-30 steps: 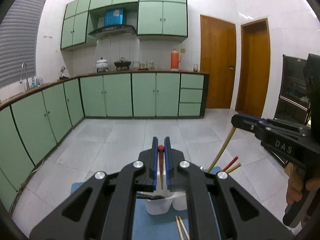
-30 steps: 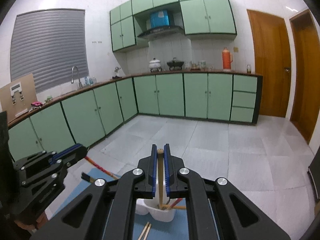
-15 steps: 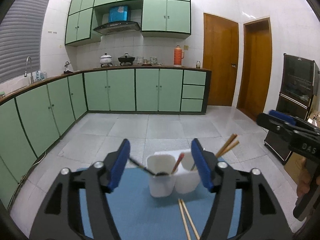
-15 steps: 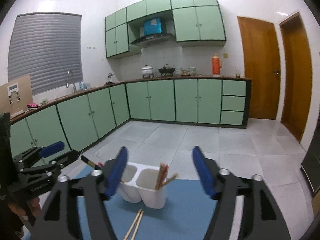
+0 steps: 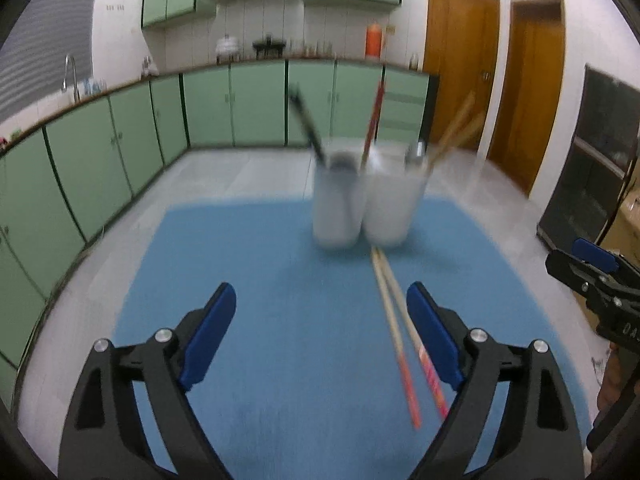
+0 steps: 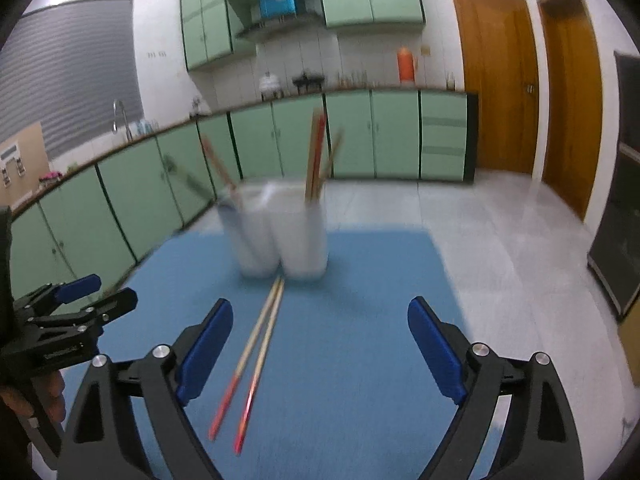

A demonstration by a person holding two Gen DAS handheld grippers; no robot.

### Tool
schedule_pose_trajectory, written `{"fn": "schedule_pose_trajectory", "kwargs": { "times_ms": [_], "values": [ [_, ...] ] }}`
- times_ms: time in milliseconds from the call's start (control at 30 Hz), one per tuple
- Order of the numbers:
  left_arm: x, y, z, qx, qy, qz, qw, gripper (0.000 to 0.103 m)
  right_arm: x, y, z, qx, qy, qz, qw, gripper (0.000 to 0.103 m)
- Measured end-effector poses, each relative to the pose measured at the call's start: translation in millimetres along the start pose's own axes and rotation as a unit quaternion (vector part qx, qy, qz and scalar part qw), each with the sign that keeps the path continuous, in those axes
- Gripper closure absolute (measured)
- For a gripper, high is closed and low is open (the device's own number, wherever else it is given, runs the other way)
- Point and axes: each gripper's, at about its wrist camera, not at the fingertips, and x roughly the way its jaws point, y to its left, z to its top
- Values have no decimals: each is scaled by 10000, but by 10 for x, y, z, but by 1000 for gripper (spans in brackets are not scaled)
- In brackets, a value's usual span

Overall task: Organize utensils
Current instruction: 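Move both grippers back to the last two red-patterned chopsticks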

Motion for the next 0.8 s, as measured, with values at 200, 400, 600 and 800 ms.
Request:
{"fn": "schedule_pose_trajectory", "kwargs": {
  "times_ms": [200, 400, 600, 800],
  "values": [
    [194, 53, -582, 41, 754, 101, 9971, 17, 165, 104, -623, 67, 732, 100, 9972, 16],
    [252, 141, -840, 31, 1043, 231, 9943, 17, 292, 303, -937, -26, 1106, 221, 9936, 34],
    [275, 226, -869, -38, 1066, 292, 9939, 17, 347, 465, -1002, -131, 1186, 331, 9923, 58],
    [303, 167, -844, -48, 1106, 254, 9935, 17, 446, 570, -983, -255, 1287, 212, 9911, 74]
  ]
}}
